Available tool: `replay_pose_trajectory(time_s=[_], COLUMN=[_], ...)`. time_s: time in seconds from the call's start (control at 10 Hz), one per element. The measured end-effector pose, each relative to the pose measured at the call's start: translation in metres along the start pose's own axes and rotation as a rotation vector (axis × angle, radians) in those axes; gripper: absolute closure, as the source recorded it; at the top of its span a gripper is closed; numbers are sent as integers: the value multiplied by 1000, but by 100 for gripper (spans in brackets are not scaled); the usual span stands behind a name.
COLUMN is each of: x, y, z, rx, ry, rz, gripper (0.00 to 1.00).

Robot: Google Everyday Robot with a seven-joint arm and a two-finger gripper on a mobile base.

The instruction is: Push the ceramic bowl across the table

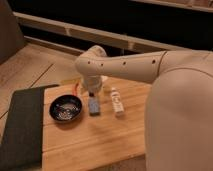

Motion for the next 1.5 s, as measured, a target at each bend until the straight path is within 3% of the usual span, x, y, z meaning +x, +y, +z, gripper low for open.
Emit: replay_pose_trajectory(time_s=[0.7,0.9,1.1,1.5], x=[1,6,20,54], y=[2,5,9,10], z=[1,-1,-8,-42], rx=[-1,-8,-18,-21], ry=[3,23,64,150], rz=[-7,-71,-216,-633], gripper=[35,35,35,35])
